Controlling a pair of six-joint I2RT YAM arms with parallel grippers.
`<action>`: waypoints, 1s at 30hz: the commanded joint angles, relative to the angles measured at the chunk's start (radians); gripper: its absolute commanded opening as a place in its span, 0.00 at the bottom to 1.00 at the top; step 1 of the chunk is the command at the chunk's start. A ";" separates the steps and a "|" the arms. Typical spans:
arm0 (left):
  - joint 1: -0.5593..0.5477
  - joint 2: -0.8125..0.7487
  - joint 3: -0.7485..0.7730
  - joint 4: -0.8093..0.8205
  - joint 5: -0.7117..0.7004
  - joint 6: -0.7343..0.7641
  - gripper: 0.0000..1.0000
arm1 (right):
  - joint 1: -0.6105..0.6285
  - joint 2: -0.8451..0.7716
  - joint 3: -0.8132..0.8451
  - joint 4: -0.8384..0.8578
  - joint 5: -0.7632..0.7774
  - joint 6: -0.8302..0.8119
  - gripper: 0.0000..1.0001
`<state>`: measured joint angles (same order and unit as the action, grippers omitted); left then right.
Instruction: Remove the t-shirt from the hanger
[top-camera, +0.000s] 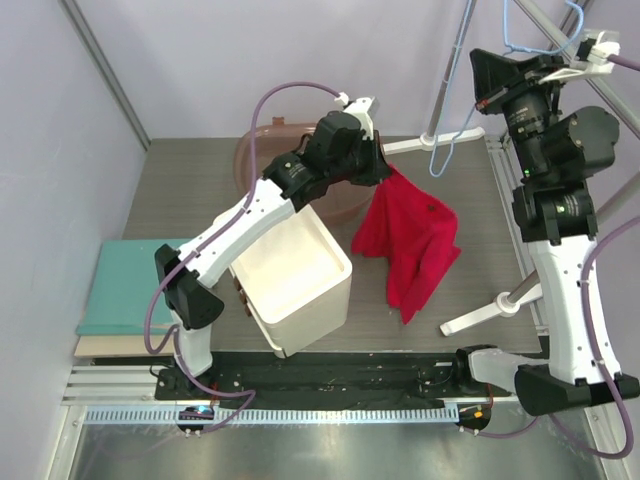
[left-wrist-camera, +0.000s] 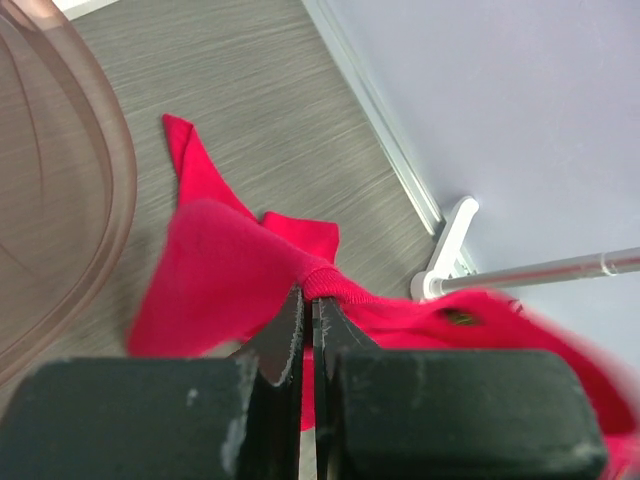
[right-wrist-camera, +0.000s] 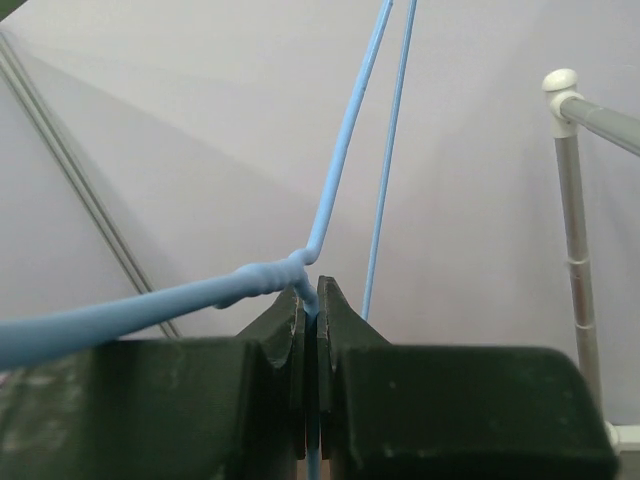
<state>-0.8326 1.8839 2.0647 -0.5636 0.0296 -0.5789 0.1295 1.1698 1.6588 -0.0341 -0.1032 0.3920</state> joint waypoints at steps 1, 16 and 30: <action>0.000 0.029 0.092 -0.004 0.006 -0.022 0.00 | 0.002 0.070 0.041 0.129 -0.035 -0.030 0.01; -0.013 0.046 0.116 -0.076 0.099 0.051 0.59 | 0.015 -0.001 0.081 -0.340 0.091 0.044 0.01; -0.476 -0.345 -0.330 0.203 -0.469 0.379 0.71 | 0.013 -0.081 0.039 -0.676 0.096 0.176 0.01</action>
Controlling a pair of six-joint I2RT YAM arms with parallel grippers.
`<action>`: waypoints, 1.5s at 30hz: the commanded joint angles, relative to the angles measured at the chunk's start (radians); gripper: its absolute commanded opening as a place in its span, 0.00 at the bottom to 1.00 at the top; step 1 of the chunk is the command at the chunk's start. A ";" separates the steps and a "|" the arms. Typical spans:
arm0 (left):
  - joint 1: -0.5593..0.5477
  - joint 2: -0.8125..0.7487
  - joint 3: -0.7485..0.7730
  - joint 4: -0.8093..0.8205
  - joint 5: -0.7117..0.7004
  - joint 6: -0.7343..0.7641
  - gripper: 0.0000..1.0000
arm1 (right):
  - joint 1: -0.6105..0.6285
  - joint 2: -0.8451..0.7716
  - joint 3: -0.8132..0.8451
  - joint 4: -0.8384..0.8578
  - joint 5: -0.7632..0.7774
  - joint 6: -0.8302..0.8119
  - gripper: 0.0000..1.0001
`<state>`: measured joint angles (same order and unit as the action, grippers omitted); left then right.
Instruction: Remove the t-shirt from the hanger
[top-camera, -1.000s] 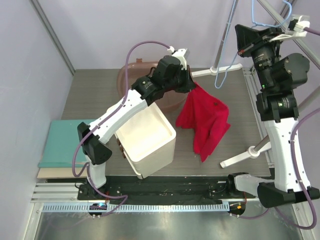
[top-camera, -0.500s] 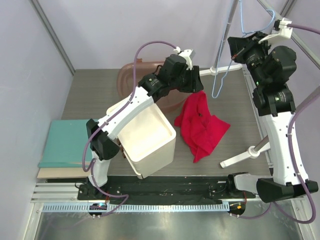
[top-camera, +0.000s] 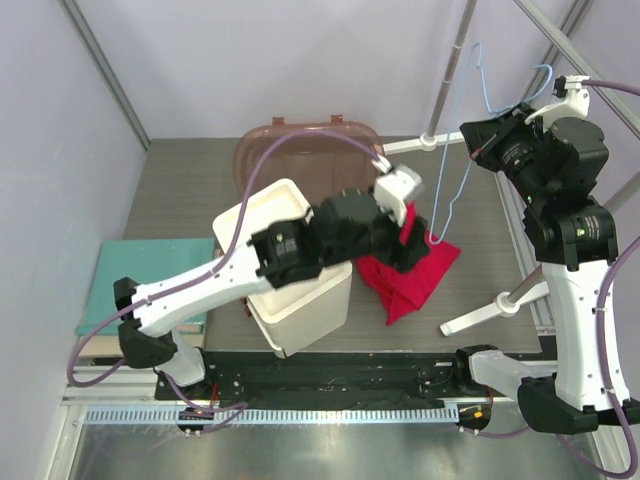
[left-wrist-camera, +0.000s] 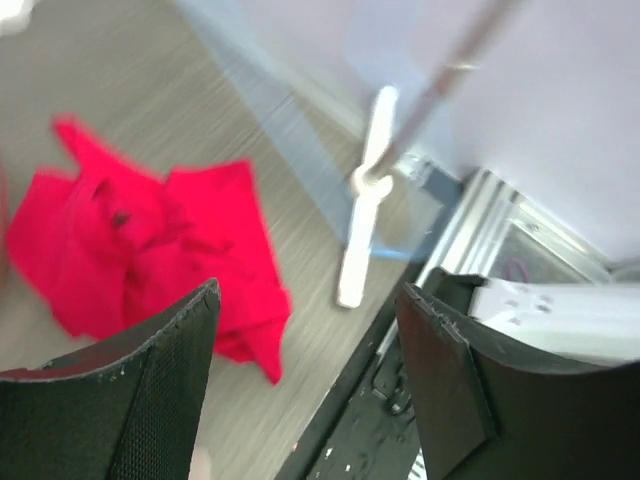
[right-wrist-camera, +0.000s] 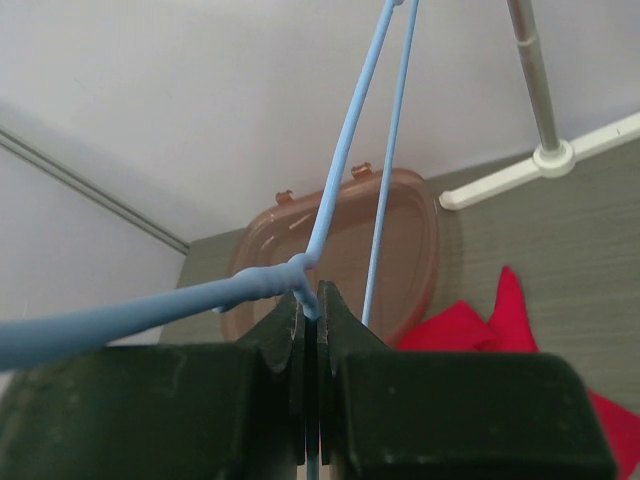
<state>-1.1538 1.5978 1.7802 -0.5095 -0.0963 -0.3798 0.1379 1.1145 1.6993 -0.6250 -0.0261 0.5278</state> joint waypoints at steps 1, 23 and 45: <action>-0.194 -0.076 -0.059 0.160 -0.393 0.185 0.70 | 0.006 -0.027 -0.001 -0.096 0.021 0.037 0.01; -0.231 0.243 0.357 0.028 -0.502 0.170 0.78 | 0.008 -0.051 0.040 -0.335 0.245 0.119 0.01; -0.234 0.384 0.481 0.038 -0.500 0.131 0.21 | 0.009 -0.140 -0.012 -0.392 0.227 0.163 0.01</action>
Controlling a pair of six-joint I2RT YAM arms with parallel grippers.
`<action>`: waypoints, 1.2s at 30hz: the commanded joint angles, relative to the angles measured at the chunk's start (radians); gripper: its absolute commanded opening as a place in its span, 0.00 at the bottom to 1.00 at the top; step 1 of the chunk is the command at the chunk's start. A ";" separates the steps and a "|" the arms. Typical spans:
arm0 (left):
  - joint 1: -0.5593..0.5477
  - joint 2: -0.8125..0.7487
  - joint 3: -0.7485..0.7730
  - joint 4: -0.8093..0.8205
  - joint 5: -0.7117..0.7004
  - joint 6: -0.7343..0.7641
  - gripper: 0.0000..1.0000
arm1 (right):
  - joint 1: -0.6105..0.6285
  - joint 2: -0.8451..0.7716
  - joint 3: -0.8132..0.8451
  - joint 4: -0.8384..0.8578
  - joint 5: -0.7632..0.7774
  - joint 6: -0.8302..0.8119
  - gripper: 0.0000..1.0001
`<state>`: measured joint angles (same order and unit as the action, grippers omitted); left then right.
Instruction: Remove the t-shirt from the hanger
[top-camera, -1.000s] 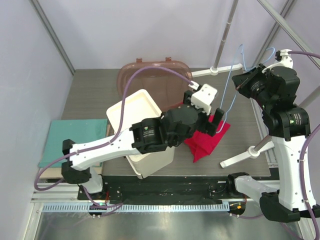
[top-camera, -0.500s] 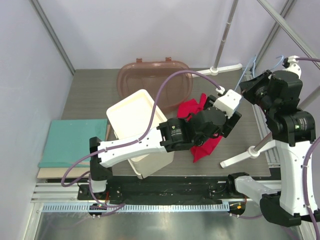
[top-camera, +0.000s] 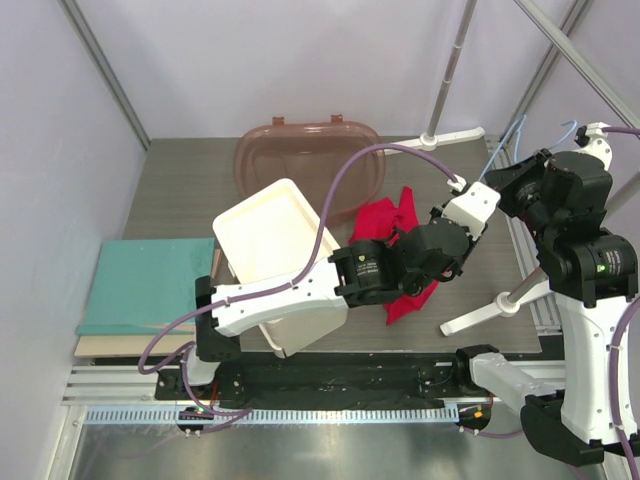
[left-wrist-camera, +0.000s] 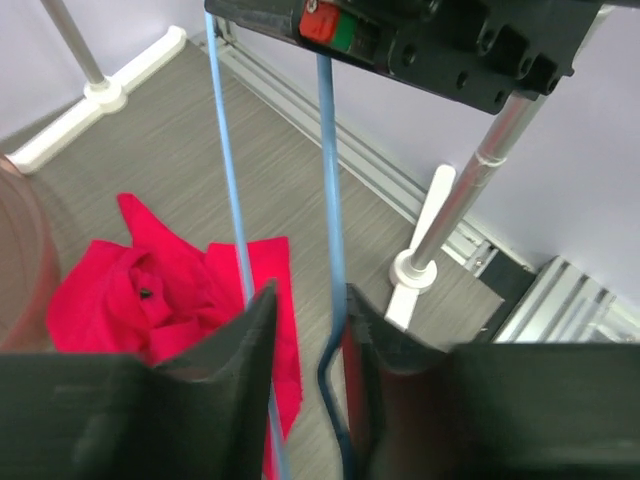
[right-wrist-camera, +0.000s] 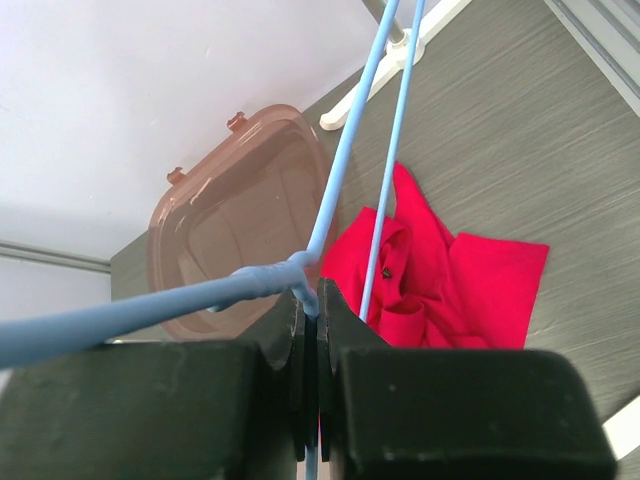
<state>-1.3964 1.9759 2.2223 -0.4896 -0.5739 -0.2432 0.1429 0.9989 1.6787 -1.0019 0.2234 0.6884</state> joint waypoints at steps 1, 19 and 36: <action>0.008 0.006 0.039 0.020 -0.020 -0.010 0.17 | 0.004 -0.031 0.006 -0.015 -0.025 0.003 0.02; 0.051 -0.120 -0.053 -0.003 0.107 -0.041 0.00 | 0.003 -0.253 0.087 -0.115 -0.010 -0.136 0.79; 0.119 0.126 0.312 0.169 0.440 0.052 0.00 | 0.001 -0.700 0.088 -0.273 0.298 -0.132 0.45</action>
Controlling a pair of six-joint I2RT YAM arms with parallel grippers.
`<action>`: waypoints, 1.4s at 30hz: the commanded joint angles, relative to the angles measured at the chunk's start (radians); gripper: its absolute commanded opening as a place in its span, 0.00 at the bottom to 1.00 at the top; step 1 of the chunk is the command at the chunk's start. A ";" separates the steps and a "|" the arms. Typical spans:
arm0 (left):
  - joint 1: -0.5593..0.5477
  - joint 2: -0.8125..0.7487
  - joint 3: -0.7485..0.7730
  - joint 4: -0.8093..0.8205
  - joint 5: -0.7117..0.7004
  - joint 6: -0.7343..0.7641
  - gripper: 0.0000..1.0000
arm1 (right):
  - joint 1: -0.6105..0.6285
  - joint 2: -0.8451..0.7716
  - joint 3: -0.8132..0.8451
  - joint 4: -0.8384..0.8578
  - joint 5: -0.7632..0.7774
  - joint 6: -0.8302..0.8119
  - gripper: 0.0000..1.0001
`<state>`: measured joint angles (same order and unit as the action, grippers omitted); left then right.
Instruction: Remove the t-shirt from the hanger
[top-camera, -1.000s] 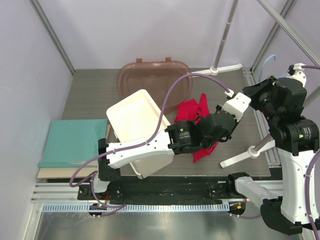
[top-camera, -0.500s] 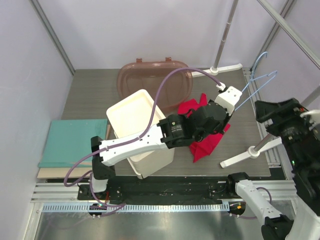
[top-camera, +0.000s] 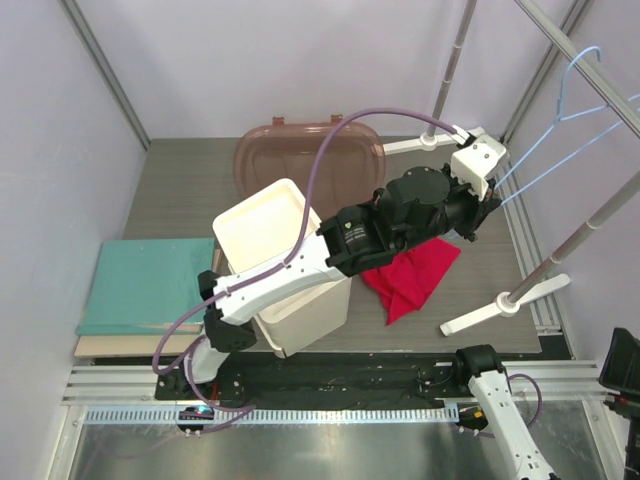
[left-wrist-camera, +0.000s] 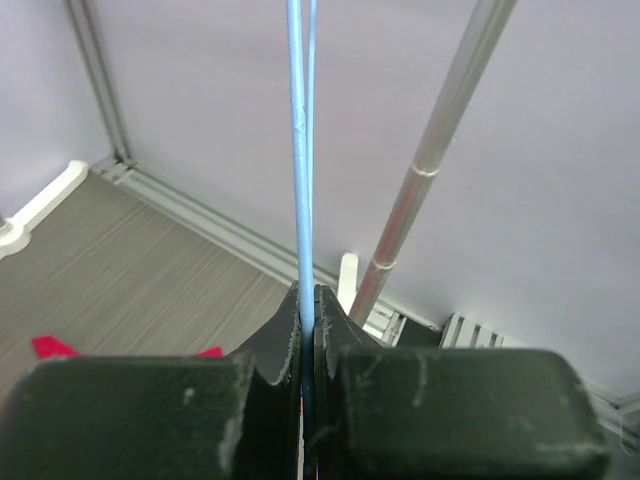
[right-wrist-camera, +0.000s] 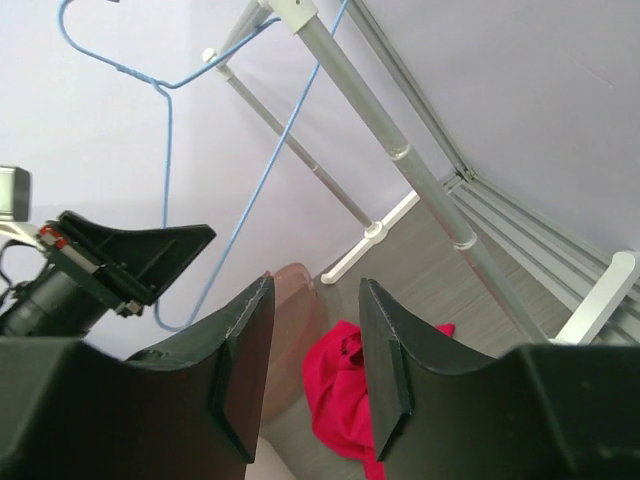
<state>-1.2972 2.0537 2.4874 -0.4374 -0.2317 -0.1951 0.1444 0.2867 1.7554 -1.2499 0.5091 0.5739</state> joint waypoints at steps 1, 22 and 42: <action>0.022 0.060 0.056 0.129 0.115 -0.015 0.00 | 0.000 0.022 0.021 -0.029 0.006 -0.019 0.45; 0.030 0.292 0.186 0.328 0.226 -0.064 0.00 | 0.001 0.083 0.013 -0.025 -0.098 -0.011 0.45; 0.035 0.255 0.069 0.249 0.238 -0.055 0.00 | 0.001 0.091 -0.028 -0.005 -0.089 -0.012 0.51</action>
<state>-1.2682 2.3535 2.6369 -0.1711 0.0090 -0.2756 0.1444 0.3294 1.7794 -1.2945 0.4343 0.5667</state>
